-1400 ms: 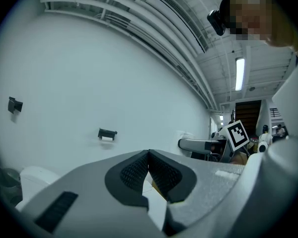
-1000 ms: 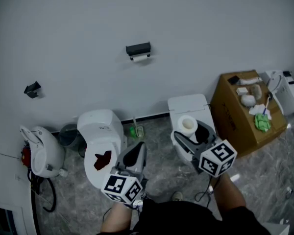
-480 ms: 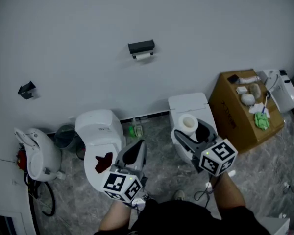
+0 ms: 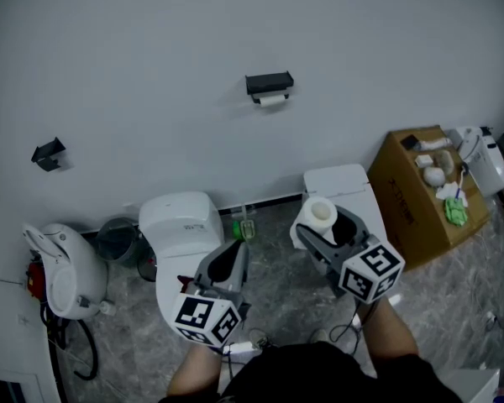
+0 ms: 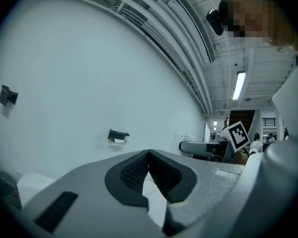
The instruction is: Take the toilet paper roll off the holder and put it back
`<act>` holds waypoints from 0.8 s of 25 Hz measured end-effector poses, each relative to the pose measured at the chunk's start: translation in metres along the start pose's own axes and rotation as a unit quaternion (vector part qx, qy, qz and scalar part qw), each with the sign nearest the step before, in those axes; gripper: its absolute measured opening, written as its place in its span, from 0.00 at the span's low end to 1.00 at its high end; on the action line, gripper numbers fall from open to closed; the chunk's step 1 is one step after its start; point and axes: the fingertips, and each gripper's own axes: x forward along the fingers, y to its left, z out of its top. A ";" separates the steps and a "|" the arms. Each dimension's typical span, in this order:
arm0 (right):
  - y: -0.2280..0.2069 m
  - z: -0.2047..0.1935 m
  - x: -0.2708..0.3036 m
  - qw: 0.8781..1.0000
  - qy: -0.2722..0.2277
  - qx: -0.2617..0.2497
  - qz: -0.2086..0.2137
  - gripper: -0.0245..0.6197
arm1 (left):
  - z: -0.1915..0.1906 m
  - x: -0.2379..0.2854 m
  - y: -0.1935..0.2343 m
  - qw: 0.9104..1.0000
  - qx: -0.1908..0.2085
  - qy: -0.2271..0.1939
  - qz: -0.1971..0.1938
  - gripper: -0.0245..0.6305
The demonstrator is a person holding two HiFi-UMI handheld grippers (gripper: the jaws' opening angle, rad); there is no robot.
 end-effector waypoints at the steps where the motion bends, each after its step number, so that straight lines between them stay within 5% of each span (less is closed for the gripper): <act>1: 0.005 -0.002 0.008 1.000 0.003 -0.001 0.000 0.50 | 0.001 -0.002 0.009 1.000 -0.001 -0.001 0.000 0.04; 11: -0.008 -0.006 0.042 1.000 0.016 0.000 -0.001 0.50 | -0.006 0.017 0.044 1.000 -0.024 0.003 0.007 0.04; 20: -0.080 0.015 0.067 0.998 -0.002 0.014 0.054 0.50 | 0.008 0.088 0.033 0.998 0.018 0.003 0.056 0.04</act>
